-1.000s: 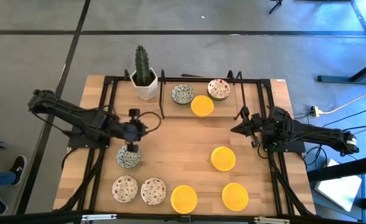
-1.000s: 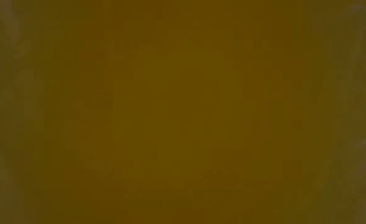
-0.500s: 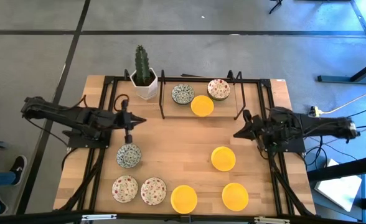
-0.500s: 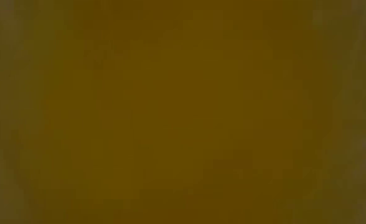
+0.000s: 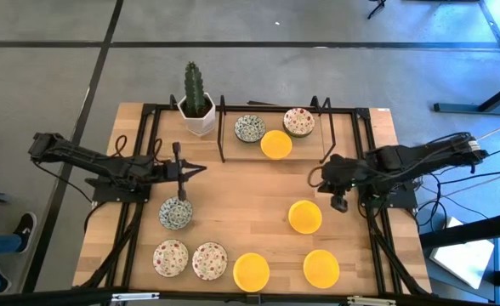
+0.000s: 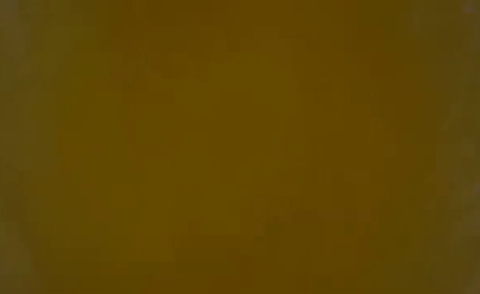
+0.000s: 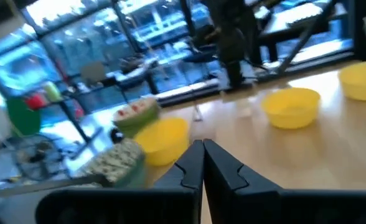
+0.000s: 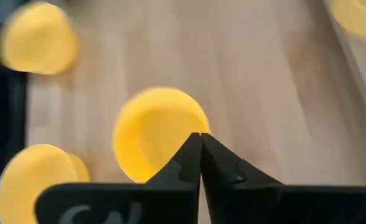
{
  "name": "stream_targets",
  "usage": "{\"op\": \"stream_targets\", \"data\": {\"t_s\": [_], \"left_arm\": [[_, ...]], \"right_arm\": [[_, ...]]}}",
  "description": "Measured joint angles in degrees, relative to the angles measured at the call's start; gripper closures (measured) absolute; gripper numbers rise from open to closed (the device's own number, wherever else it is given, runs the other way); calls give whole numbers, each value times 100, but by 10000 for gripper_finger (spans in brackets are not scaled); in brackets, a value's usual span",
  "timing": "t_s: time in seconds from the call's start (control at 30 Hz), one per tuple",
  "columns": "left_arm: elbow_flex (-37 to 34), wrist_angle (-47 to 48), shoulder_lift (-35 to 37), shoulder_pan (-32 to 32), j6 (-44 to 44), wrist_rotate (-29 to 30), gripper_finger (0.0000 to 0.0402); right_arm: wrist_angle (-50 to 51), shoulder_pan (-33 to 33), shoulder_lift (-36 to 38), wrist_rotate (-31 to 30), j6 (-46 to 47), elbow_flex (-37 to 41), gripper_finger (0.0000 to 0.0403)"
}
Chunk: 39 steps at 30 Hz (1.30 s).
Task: Pick & Place Mini bowls
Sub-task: Stack the yellow bowl on top of the yellow bowl on the shelf
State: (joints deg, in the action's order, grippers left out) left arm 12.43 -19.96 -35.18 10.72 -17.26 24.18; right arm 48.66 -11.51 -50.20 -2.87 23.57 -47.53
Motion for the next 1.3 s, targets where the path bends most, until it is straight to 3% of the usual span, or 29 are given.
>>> {"op": "stream_targets", "data": {"t_s": [0.13, 0.23, 0.33, 0.7, 0.83, 0.97, 1.3], "left_arm": [[48, -525, 15, 0, -525, 299, 394], [86, -945, 26, -2, -740, 284, 395], [87, -777, 25, -2, -680, 87, 399], [83, -398, 4, 0, -647, -288, 396], [83, -419, 4, -1, -645, -288, 400], [83, -422, 4, -1, -646, -288, 398], [83, -425, 4, -2, -646, -288, 400]], "right_arm": [[317, 0, -515, 103, 336, -310, 376], [332, 0, -798, 534, 617, -362, 366], [365, 0, -1099, 655, 954, -366, 347], [396, 0, -2331, 297, 1633, -364, 183], [394, 3, -2732, 289, 1907, -364, 141], [394, 0, -3041, 297, 2096, -364, 125], [192, 2, -3494, 305, 1950, -364, 129]]}}
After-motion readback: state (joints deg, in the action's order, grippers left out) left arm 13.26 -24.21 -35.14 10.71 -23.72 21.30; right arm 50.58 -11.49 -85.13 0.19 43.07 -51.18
